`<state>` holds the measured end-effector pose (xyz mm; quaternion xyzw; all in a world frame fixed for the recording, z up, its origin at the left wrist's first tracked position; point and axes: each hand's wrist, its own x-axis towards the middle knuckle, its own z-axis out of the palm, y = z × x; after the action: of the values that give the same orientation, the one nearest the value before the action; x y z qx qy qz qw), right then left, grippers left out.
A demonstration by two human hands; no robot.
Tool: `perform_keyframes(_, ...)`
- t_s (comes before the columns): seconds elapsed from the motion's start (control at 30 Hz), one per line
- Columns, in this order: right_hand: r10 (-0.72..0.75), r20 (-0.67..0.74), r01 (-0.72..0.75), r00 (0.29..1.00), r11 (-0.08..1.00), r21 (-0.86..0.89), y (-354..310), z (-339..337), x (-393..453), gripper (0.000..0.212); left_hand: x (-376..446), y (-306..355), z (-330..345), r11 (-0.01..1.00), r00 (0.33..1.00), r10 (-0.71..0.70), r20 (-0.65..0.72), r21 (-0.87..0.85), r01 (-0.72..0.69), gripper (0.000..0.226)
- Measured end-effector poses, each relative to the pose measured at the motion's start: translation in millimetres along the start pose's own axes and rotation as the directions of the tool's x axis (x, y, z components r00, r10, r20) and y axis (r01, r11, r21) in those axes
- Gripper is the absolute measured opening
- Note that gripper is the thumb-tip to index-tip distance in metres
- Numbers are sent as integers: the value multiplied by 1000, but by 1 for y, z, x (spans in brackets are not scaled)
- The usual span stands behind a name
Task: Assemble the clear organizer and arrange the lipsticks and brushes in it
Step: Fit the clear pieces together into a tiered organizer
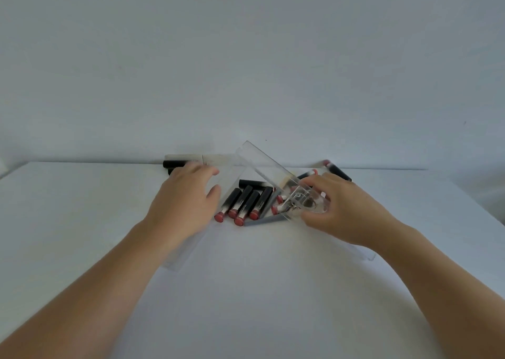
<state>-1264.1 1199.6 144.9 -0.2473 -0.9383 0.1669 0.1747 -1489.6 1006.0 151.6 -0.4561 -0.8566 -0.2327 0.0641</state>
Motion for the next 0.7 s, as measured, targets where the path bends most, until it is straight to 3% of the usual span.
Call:
perform_keyframes(0.1, 15, -16, -16, 1000, 1000, -19, -2, 3, -1, 59, -14, 33, -2, 980, 970, 179, -162, -53, -190, 27)
perform_keyframes(0.2, 54, -37, -53, 998, 998, 25, -2, 2, -3, 56, -21, 70, 10, 951, 957, 281, -72, -117, -288, 26)
perform_keyframes(0.3, 117, -77, -106, 990, 986, 131, 2, 1, -5, 34, -21, 94, 36, 954, 954, 299, 38, 13, -299, 40)
perform_keyframes(0.4, 161, -84, -141, 983, 969, 200, 9, 3, -7, 34, -19, 99, 51, 960, 963, 267, 44, 76, -270, 56)
perform_keyframes(0.57, 189, -76, -151, 979, 926, 347, 14, 4, -9, 35, -17, 92, 55, 968, 964, 247, 103, 25, -251, 69)
perform_keyframes(0.7, 204, -67, -157, 977, 891, 427, 14, 3, -9, 34, -17, 90, 52, 976, 968, 215, 126, -49, -211, 60)
